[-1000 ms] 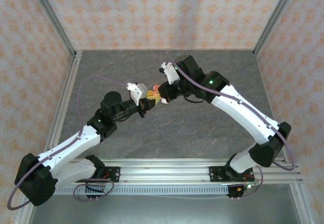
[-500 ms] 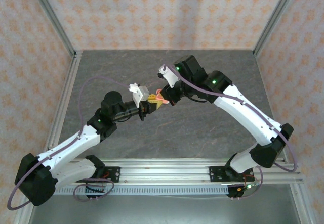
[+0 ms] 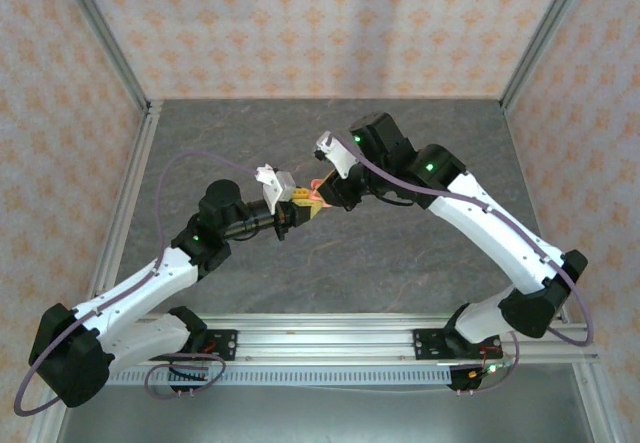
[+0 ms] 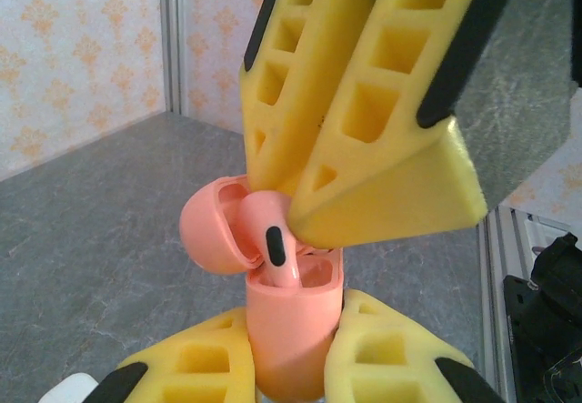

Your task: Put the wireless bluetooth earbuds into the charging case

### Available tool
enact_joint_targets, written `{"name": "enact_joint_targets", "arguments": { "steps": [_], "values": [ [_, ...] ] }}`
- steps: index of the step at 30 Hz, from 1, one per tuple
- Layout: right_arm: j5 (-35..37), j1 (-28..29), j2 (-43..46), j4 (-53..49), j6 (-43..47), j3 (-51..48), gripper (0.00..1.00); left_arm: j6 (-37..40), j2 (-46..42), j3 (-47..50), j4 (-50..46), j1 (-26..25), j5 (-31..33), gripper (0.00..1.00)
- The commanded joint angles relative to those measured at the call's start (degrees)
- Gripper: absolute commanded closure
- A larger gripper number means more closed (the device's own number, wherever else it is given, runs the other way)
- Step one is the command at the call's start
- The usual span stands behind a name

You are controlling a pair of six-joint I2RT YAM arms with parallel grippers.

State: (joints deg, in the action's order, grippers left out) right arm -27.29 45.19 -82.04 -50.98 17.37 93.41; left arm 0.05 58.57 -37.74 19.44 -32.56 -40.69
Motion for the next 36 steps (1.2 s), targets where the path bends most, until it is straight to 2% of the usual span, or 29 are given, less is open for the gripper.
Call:
{"name": "enact_joint_targets", "arguments": {
  "steps": [1,5,10,19,29,36],
  "values": [
    [-0.75,0.07,1.34,-0.7,0.54,-0.62,0.76,0.9,-1.04,-3.31,4.73,-0.27,-2.29,1.0],
    [0.32,0.07,3.53,0.99,-0.17,-1.65,0.69,0.84,-1.34,-3.0,4.81,-0.23,-2.19,1.0],
    [3.21,0.03,6.15,4.22,-3.02,-2.33,0.68,0.91,-1.92,-2.48,4.64,-0.3,-2.07,1.0],
    [-1.31,-2.42,10.31,9.48,-17.72,-1.28,0.64,2.22,-1.8,-1.11,6.5,-0.23,-0.83,1.0],
    [-0.27,-3.29,9.98,8.92,-29.65,-2.38,0.69,7.27,-2.33,-2.8,1.7,-0.27,2.64,1.0],
    [1.45,-0.88,7.14,4.6,-29.22,-1.85,0.69,7.16,-1.79,-2.0,3.88,-0.24,2.92,1.0]
  ]
}}
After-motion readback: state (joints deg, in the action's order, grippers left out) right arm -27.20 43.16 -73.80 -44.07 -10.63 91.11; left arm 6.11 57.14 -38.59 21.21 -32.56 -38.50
